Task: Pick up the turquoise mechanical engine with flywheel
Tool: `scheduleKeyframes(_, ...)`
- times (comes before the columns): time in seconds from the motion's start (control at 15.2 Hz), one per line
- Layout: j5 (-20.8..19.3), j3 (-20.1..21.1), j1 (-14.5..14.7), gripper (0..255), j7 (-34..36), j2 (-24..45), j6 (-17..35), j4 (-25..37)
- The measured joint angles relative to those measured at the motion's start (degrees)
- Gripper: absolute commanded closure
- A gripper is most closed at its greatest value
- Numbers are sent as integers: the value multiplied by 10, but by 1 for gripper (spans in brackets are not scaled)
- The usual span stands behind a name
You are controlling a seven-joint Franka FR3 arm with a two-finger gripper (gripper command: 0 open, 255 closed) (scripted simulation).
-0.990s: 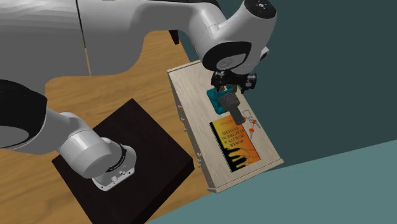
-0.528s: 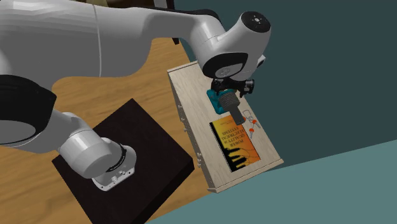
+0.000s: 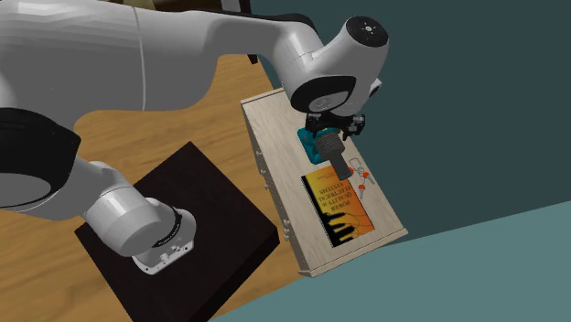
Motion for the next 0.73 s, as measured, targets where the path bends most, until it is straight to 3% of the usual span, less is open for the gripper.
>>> scheduleKeyframes(0.73,-9,1,0,255,8,-14,-61,46)
